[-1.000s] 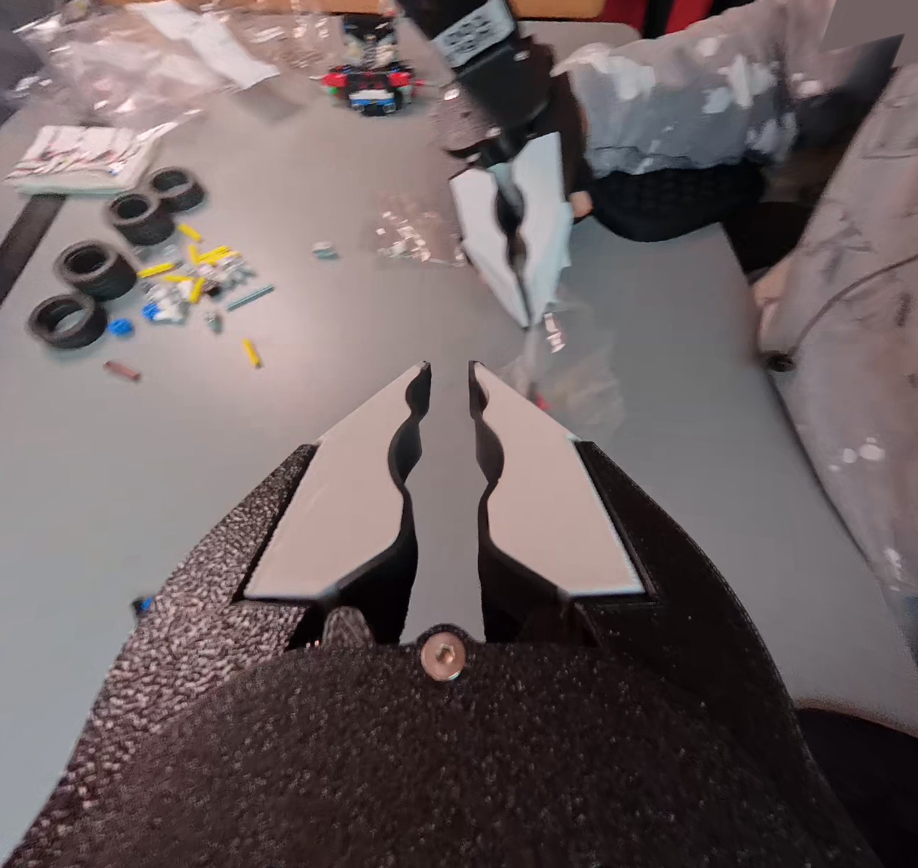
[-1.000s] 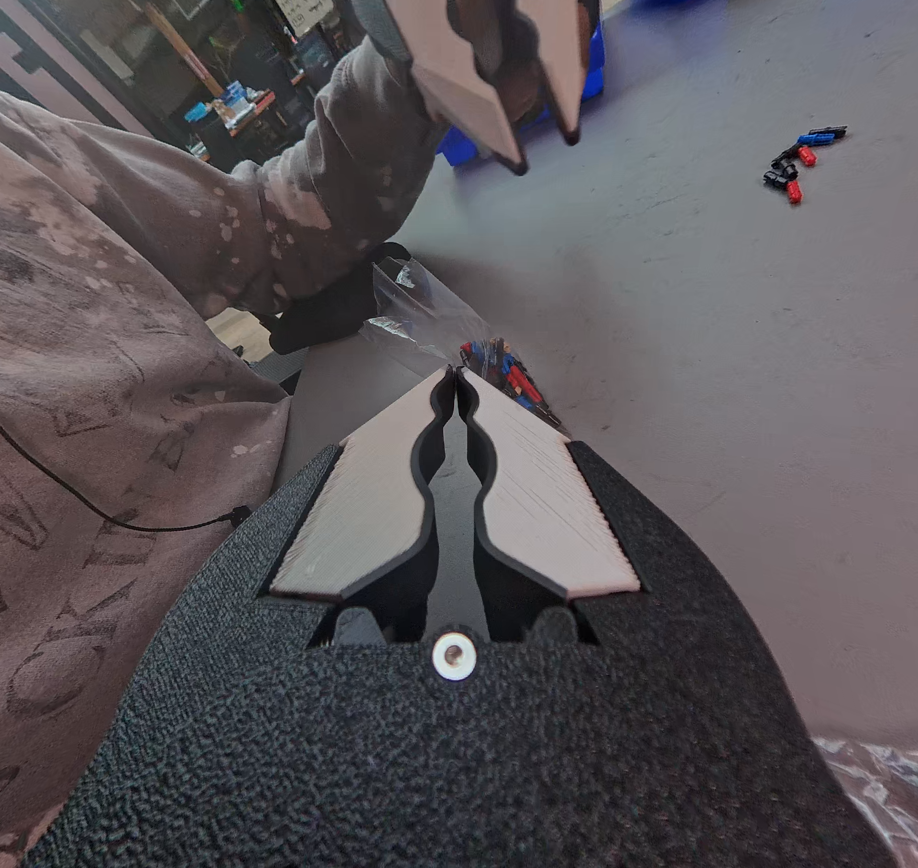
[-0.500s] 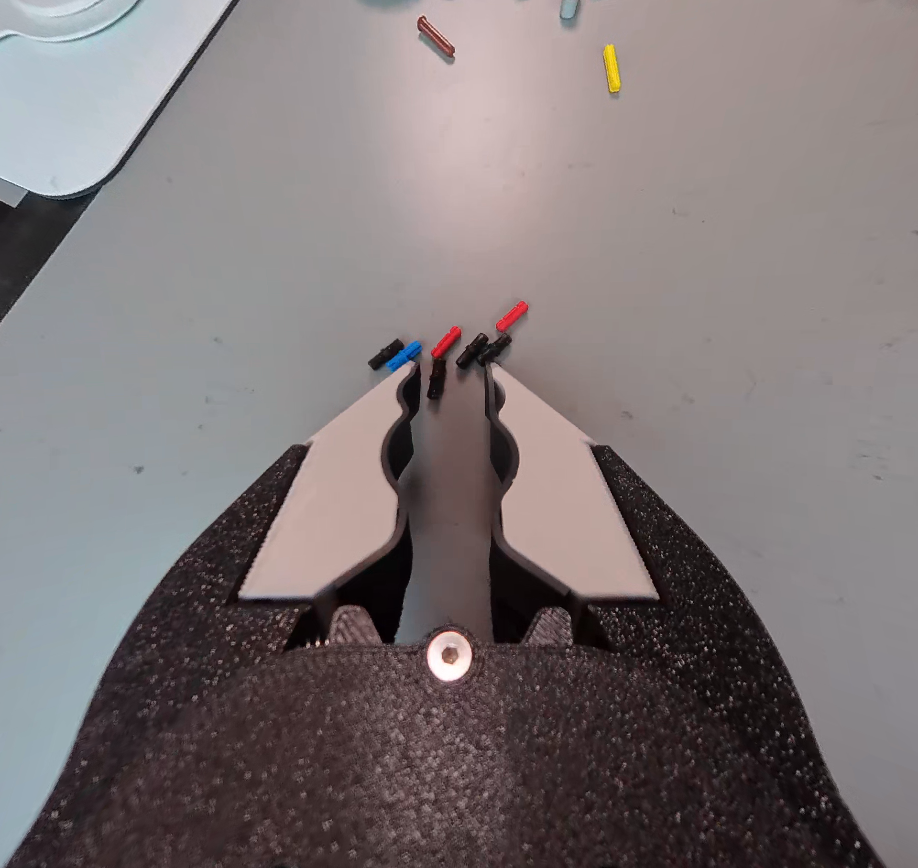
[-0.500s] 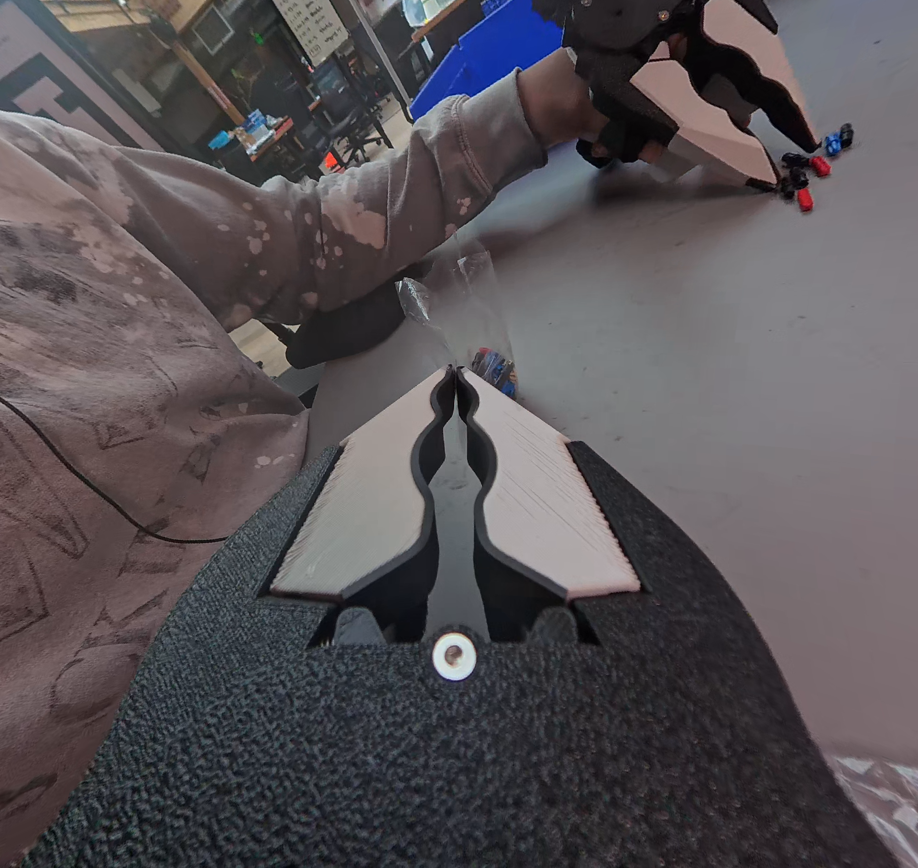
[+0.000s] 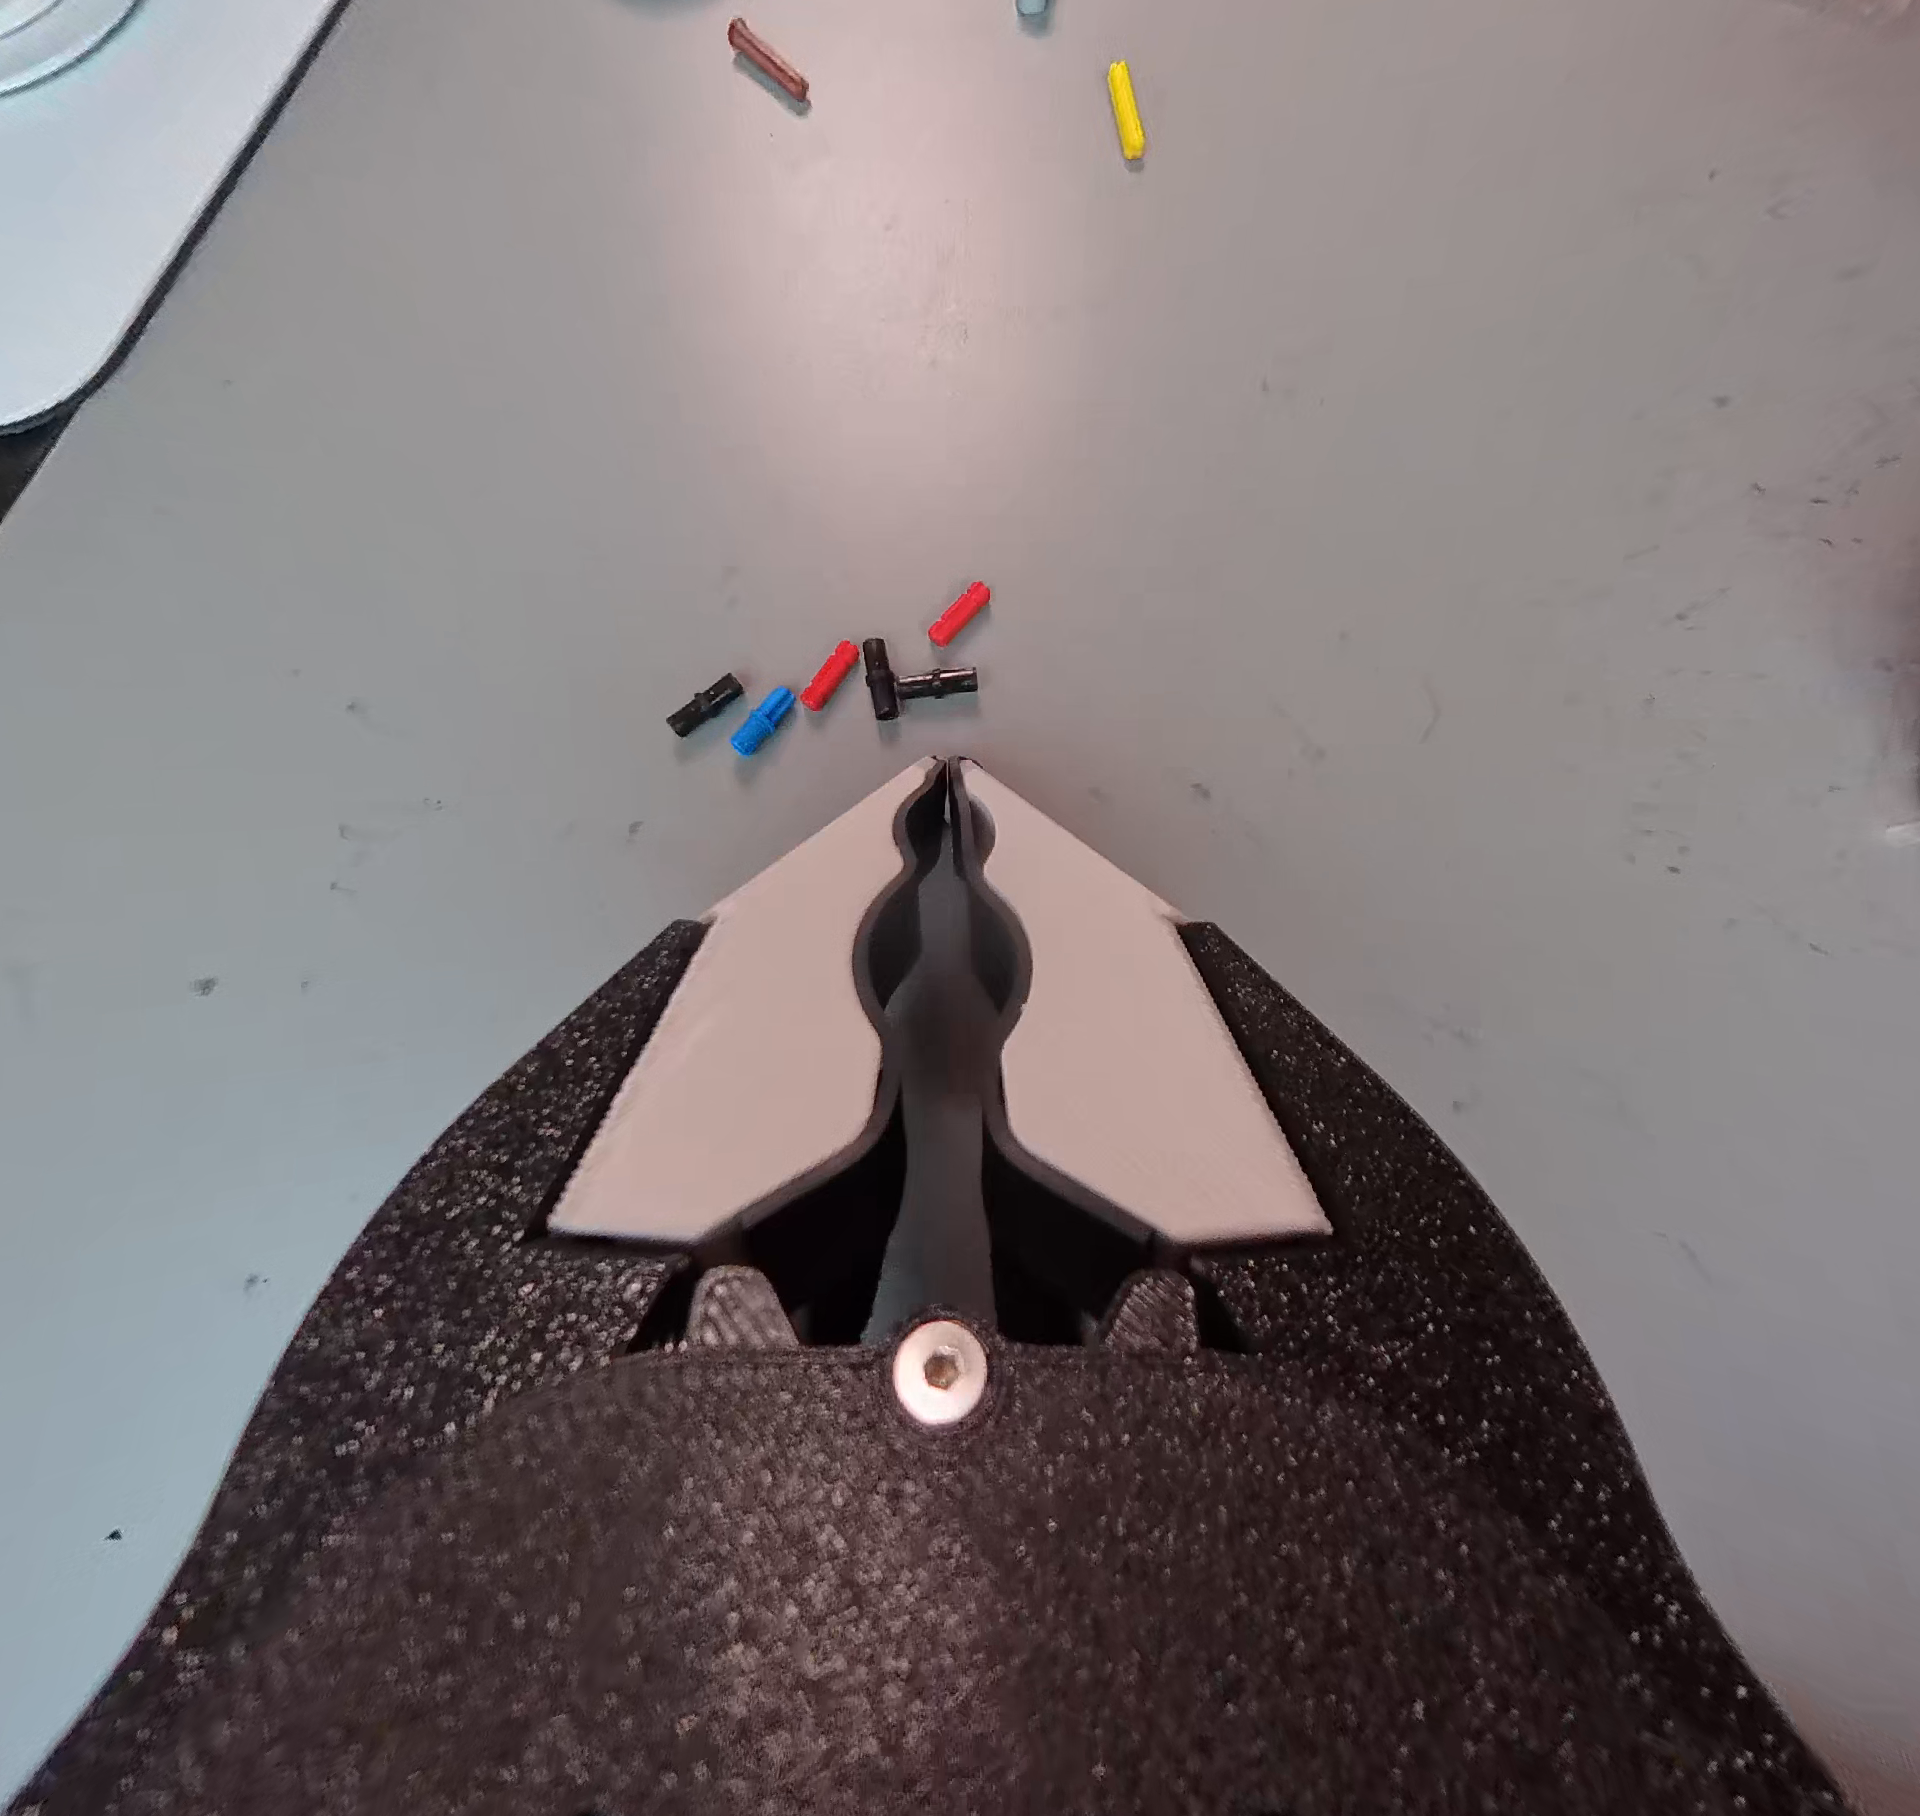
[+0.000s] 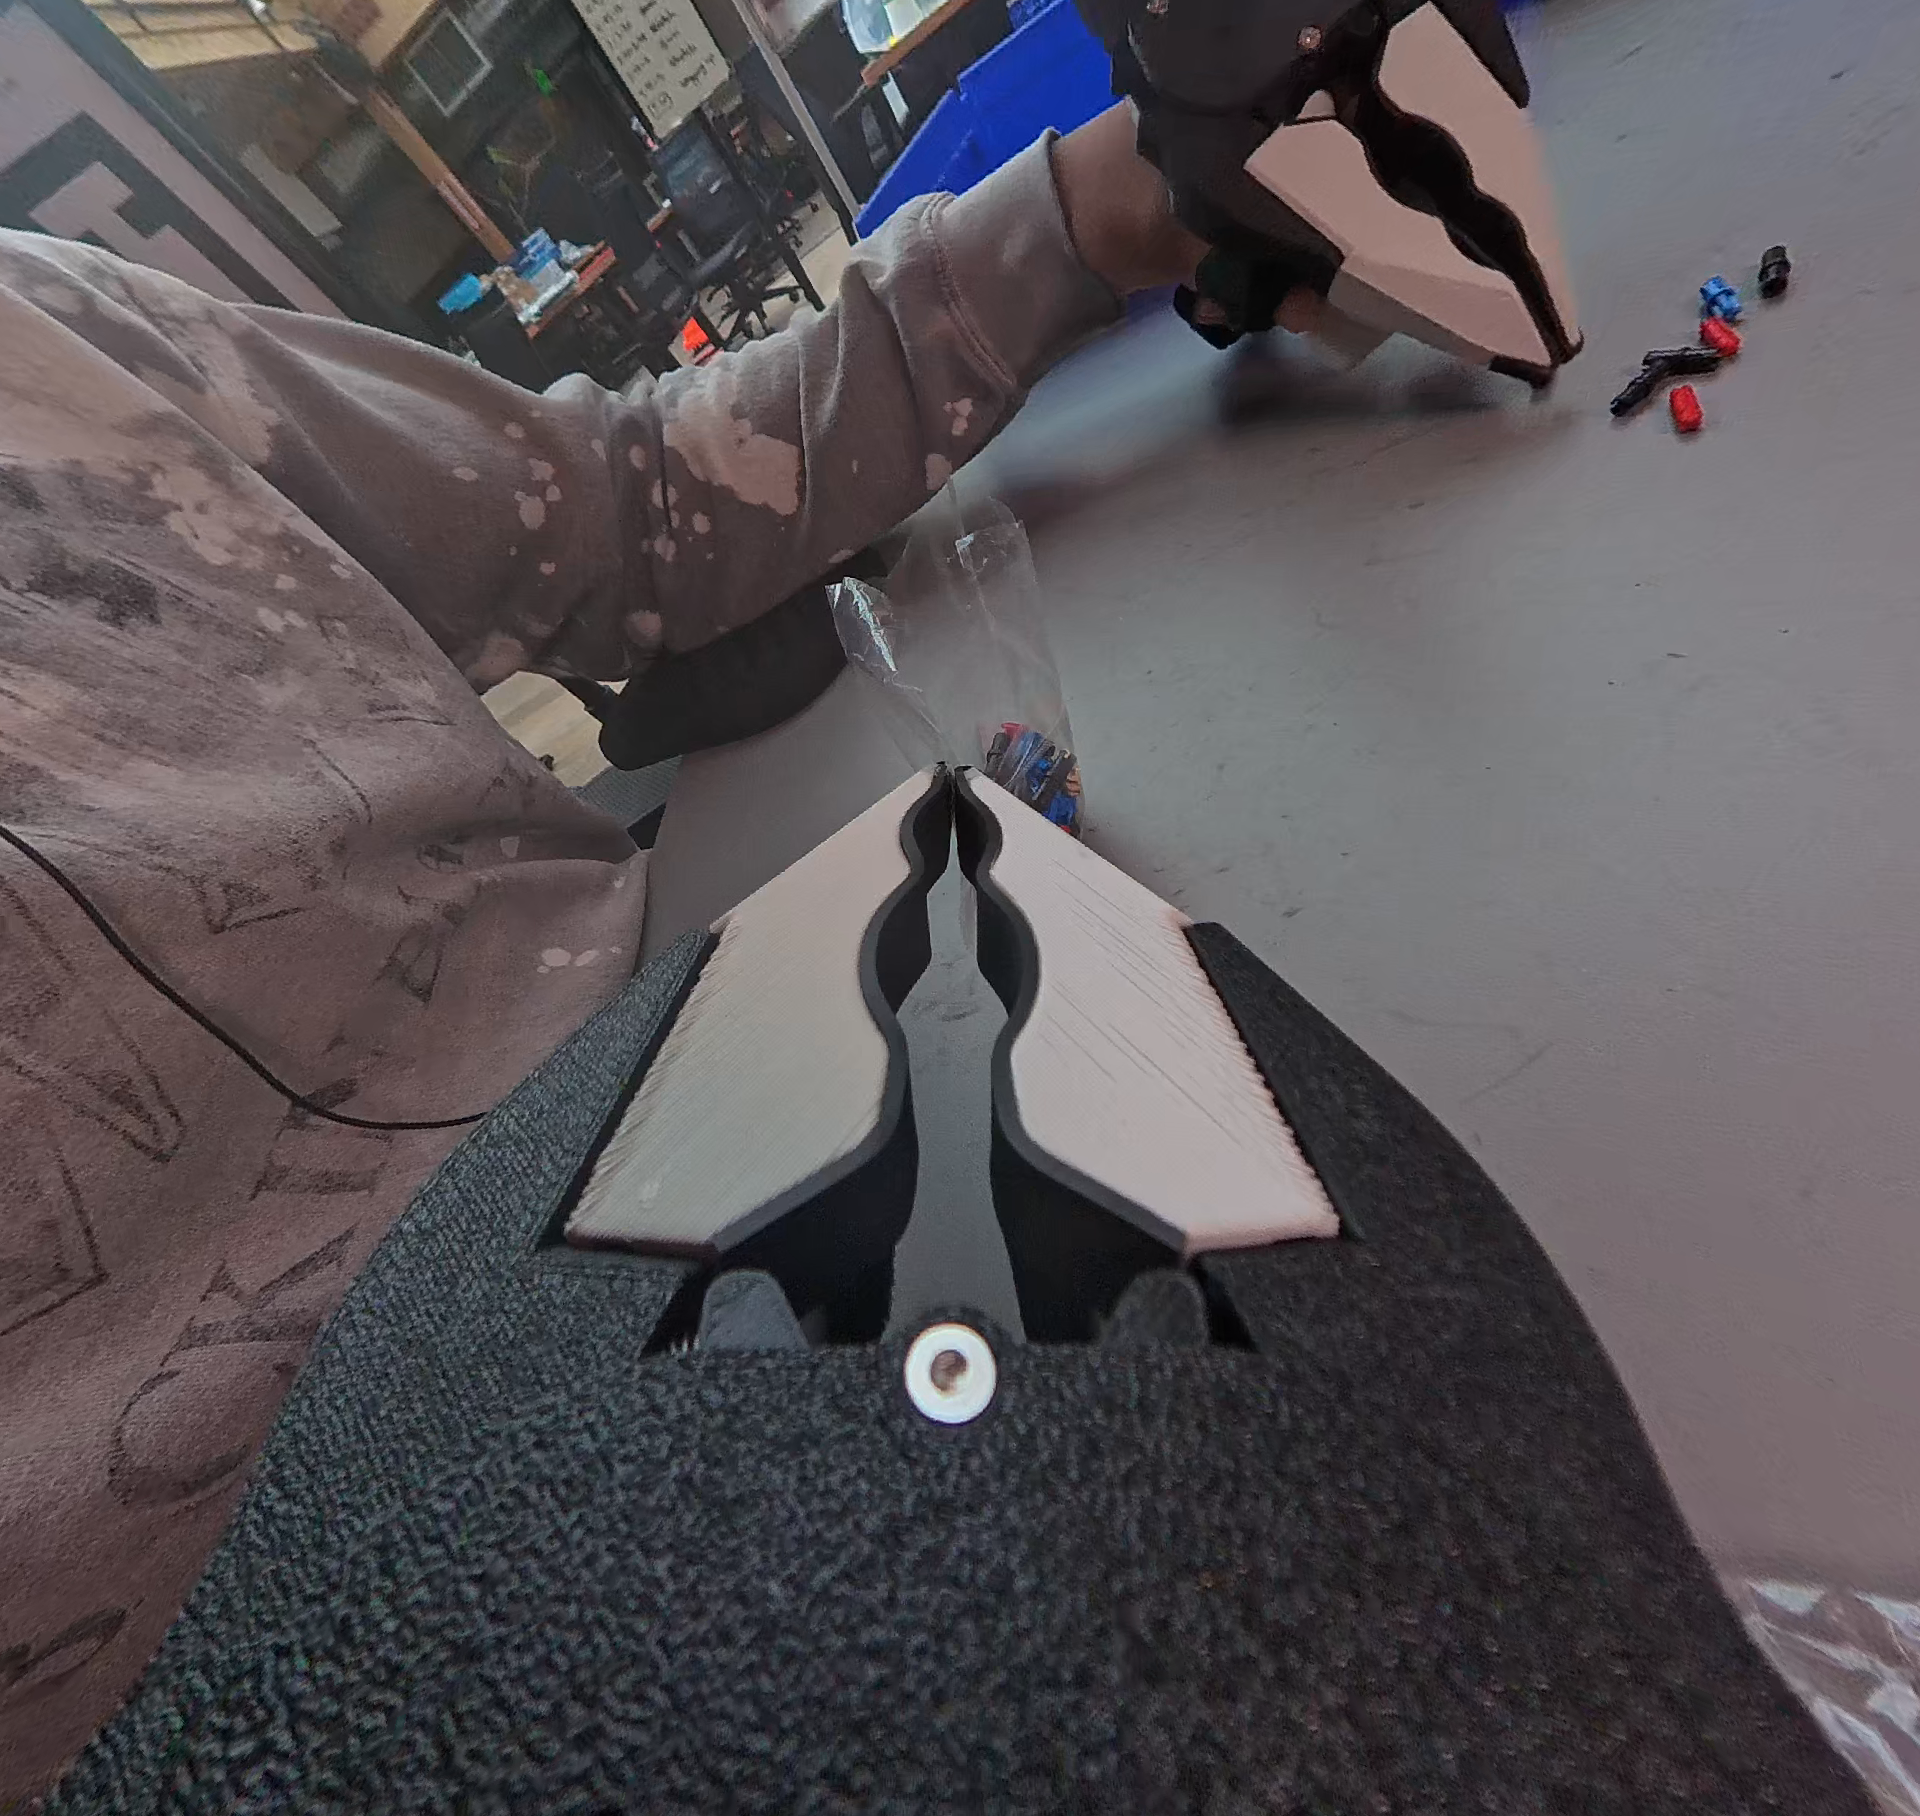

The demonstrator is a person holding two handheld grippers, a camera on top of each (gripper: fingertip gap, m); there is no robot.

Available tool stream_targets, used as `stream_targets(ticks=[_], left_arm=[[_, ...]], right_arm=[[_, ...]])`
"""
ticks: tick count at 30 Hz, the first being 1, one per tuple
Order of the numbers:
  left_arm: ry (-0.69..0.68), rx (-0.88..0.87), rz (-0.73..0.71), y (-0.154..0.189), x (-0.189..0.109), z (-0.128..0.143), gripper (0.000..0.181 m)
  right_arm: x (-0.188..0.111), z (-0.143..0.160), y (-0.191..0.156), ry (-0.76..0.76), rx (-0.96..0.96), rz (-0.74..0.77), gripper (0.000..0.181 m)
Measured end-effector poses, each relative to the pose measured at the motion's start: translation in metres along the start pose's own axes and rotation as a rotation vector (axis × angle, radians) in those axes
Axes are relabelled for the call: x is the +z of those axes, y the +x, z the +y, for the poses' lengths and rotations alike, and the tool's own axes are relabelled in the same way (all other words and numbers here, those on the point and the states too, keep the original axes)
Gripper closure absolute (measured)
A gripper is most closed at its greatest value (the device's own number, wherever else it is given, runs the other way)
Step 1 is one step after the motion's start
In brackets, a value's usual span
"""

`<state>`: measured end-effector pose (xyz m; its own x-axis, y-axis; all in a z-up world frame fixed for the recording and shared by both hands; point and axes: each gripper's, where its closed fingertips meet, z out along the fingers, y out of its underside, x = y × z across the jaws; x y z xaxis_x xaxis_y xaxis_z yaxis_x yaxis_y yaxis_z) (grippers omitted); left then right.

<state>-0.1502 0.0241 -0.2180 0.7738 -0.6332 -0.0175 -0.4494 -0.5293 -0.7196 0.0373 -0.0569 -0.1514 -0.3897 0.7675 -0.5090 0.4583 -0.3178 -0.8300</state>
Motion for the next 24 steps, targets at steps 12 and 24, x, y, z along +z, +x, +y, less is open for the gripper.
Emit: stream_targets(ticks=[12, 24], left_arm=[[-0.046, -0.063, 0.011, -0.005, -0.014, 0.022, 0.158], [-0.039, -0.015, 0.034, -0.001, -0.011, 0.018, 0.161]], right_arm=[[0.0, 0.001, -0.001, -0.007, -0.006, 0.001, 0.181], [0.0, 0.003, 0.0, -0.014, -0.003, 0.0, 0.181]])
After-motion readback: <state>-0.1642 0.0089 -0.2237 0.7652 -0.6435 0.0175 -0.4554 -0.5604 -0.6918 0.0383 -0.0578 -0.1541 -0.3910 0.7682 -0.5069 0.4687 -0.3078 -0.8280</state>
